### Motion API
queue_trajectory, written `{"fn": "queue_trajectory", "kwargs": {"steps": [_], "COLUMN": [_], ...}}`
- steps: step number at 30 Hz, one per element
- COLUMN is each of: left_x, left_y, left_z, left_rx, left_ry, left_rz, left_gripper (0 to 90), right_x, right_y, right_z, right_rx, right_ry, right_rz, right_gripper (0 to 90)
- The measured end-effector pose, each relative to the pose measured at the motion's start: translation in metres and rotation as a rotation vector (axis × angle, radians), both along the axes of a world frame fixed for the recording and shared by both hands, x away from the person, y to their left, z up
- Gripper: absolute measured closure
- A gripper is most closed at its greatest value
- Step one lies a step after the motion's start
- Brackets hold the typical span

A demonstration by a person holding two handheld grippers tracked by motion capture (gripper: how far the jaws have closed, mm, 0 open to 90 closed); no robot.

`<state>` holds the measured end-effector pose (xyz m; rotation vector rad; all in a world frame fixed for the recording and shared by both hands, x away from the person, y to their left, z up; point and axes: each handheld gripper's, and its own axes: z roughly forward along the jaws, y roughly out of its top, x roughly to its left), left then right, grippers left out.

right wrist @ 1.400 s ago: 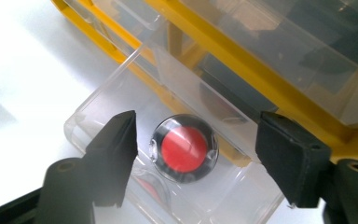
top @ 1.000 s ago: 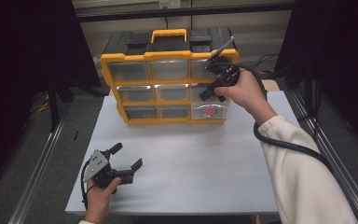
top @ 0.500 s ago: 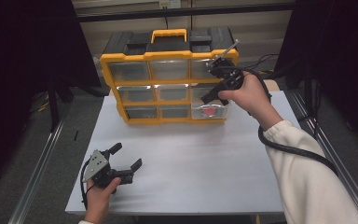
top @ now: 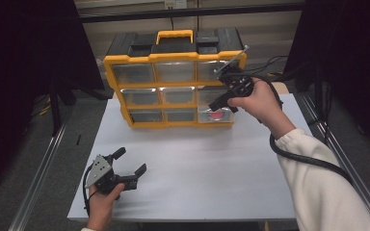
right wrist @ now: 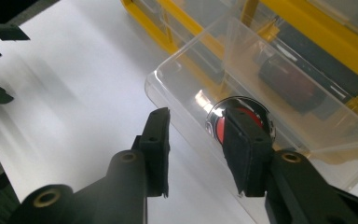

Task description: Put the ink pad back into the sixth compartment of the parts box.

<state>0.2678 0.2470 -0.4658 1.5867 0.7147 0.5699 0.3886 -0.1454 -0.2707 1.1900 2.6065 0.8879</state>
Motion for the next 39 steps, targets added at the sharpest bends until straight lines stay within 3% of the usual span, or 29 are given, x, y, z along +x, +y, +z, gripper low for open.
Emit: {"fn": "queue_trajectory", "kwargs": {"steps": [3, 4, 7, 8, 10, 12, 22, 23, 28, 39], "left_x": [0.0, 0.0, 0.0, 0.0, 0.0, 0.001, 0.0, 0.0, 0.0, 0.0], "left_y": [-0.001, -0.004, 0.0, -0.002, -0.002, 0.0, 0.001, 0.0, 0.001, 0.0], "left_z": [0.0, -0.001, 0.0, 0.0, 0.0, 0.0, 0.002, 0.001, 0.001, 0.002], "left_rx": [-0.01, -0.05, 0.005, -0.023, -0.023, 0.004, 0.007, -0.017, 0.0, -0.012], "left_ry": [0.003, 0.004, -0.002, 0.001, 0.0, -0.004, -0.004, 0.001, -0.006, -0.007], "left_rz": [0.003, 0.008, -0.007, -0.005, -0.007, -0.012, -0.006, 0.006, -0.008, 0.001], "left_gripper": [2.4, 2.4, 2.4, 2.4, 2.4, 2.4, 2.4, 2.4, 2.4, 2.4], "right_x": [-0.001, -0.001, -0.003, -0.004, -0.006, -0.007, -0.011, -0.01, -0.01, -0.007], "right_y": [-0.002, -0.002, -0.002, -0.002, -0.002, -0.002, 0.003, 0.004, 0.004, 0.004], "right_z": [0.003, 0.005, 0.007, 0.007, 0.007, 0.005, -0.009, -0.01, -0.012, -0.021], "right_rx": [-0.002, -0.004, -0.002, 0.002, 0.0, 0.002, -0.023, -0.029, -0.025, -0.058], "right_ry": [-0.005, -0.006, -0.011, -0.011, -0.004, -0.009, 0.001, 0.007, 0.036, 0.041], "right_rz": [0.006, 0.009, 0.02, 0.024, 0.026, 0.045, 0.087, 0.09, 0.121, 0.133], "right_gripper": [64.7, 65.5, 70.2, 71.4, 76.5, 79.1, 89.7, 90.0, 88.6, 90.0]}}
